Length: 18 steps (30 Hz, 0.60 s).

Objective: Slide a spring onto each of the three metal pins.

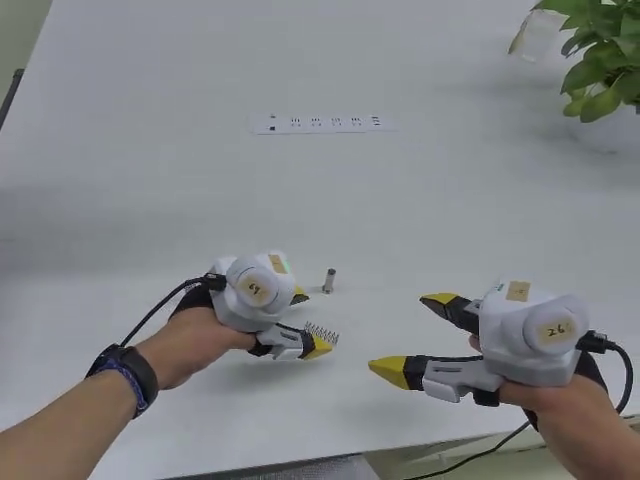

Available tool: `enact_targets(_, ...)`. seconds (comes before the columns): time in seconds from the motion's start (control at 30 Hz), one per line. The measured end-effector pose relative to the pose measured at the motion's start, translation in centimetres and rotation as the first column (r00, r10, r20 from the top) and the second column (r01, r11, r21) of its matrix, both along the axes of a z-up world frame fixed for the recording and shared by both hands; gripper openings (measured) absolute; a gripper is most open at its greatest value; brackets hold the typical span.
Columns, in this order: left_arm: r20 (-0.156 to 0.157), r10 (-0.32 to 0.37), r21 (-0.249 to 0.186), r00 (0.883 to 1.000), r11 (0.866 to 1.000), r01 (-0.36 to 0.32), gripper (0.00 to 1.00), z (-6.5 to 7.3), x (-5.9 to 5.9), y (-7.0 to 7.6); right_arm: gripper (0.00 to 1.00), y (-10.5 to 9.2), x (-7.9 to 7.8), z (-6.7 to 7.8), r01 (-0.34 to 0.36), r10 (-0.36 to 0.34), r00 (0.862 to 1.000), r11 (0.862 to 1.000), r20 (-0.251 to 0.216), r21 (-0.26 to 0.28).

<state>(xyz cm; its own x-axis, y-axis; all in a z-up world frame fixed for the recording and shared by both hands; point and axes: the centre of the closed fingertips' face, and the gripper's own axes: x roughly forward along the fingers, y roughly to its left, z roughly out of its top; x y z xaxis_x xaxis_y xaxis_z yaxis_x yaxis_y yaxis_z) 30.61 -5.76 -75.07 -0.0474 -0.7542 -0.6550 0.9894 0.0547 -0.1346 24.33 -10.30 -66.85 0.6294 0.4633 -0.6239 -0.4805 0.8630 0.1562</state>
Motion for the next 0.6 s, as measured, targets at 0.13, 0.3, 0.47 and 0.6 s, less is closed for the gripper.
enact_targets(0.13, -0.014, -0.006, 0.010, 1.000, 1.000, 0.006, 0.40, -0.9, -0.2, -0.4, 0.69, -0.1, -0.1, -0.2, 0.002, -0.002, 1.000, 1.000, -0.008, 0.000)
enact_targets(0.3, -0.014, -0.024, 0.035, 1.000, 0.999, 0.025, 0.38, -2.0, -0.4, -0.4, 0.68, -0.2, -0.1, -0.3, 0.006, -0.006, 1.000, 1.000, -0.011, 0.002)
enact_targets(0.47, -0.009, -0.032, 0.045, 0.999, 0.998, 0.032, 0.33, -2.4, -0.5, -0.3, 0.67, -0.4, -0.2, -0.5, 0.006, -0.006, 1.000, 1.000, -0.018, 0.001)
enact_targets(0.6, -0.002, -0.041, 0.056, 0.999, 0.998, 0.041, 0.31, -2.7, -0.5, -0.2, 0.67, -0.3, -0.1, -0.5, 0.005, -0.005, 1.000, 1.000, -0.018, 0.002)
